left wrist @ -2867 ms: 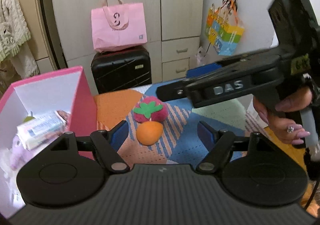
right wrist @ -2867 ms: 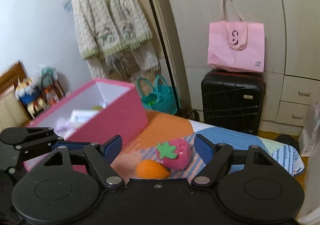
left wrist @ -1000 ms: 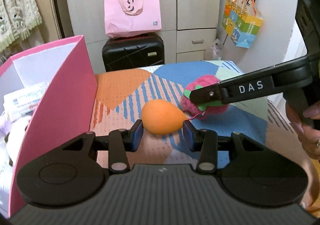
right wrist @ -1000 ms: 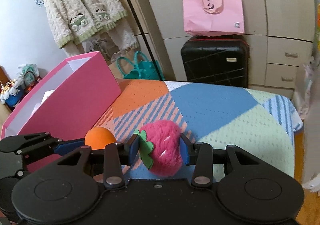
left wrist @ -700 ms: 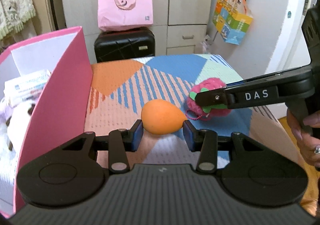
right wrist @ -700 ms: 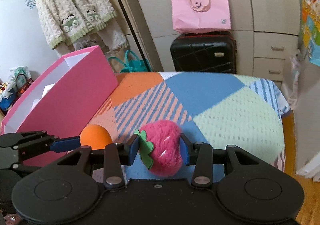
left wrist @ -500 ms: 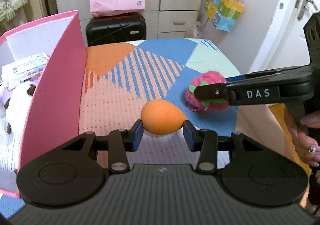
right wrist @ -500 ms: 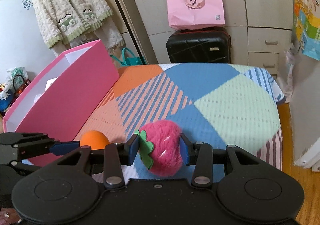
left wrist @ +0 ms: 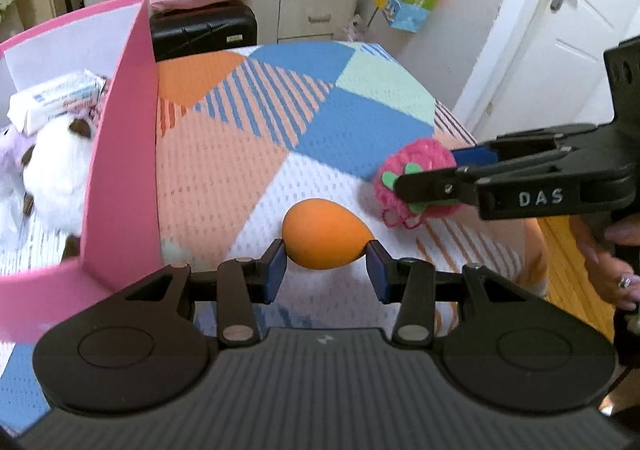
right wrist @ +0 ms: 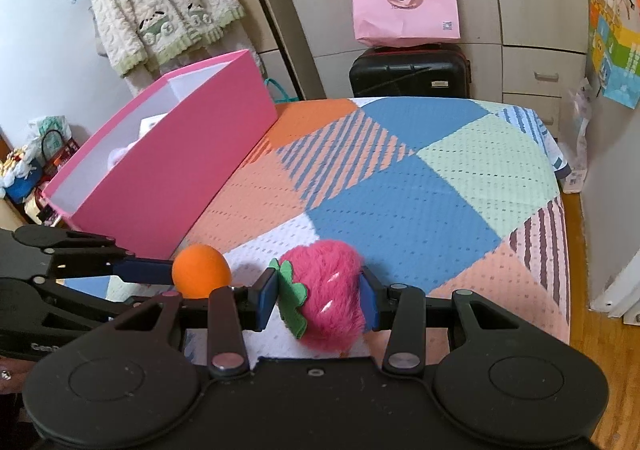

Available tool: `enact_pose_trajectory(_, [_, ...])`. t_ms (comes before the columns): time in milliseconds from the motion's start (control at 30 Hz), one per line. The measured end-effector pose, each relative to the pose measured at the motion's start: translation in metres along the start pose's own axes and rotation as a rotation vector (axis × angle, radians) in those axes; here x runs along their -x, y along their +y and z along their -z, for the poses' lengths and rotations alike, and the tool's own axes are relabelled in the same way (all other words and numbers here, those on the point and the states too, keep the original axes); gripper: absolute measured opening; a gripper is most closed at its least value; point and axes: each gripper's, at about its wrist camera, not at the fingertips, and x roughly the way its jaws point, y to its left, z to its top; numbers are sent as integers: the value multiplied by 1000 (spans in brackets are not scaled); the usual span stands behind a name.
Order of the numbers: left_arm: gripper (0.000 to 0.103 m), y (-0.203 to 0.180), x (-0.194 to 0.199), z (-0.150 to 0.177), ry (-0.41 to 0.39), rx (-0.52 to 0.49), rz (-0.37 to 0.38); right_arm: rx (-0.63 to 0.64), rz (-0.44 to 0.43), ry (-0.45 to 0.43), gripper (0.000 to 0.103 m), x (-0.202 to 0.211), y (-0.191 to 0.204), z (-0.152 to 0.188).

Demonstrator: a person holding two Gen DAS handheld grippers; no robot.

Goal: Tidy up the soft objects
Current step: 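Lift the strawberry plush and orange sponge with both grippers and carry them over the box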

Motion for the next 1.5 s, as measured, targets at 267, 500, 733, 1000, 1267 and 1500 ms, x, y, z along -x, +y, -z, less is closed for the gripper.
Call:
enact_pose_trajectory(267, [42, 15, 43, 19, 0, 25, 50, 52, -53, 24, 48, 20, 41, 3])
enact_pose_trajectory(500, [42, 20, 98, 33, -73, -62, 4, 118, -128, 18, 48, 34, 87, -10])
enact_pose_trajectory(733, [43, 52, 137, 26, -171, -77, -51, 182, -169, -47, 48, 38, 130, -34])
enact_pose_trajectory(1000, [43, 105, 152, 1, -218, -27, -79, 282, -185, -101, 48, 26, 170, -79])
enact_pose_trajectory(1267, [45, 144, 146, -25, -265, 11, -65, 285, -230, -102, 48, -11, 183, -121])
enact_pose_trajectory(1500, [43, 176, 115, -44, -237, 61, -115, 266, -207, -60, 48, -69, 182, -147])
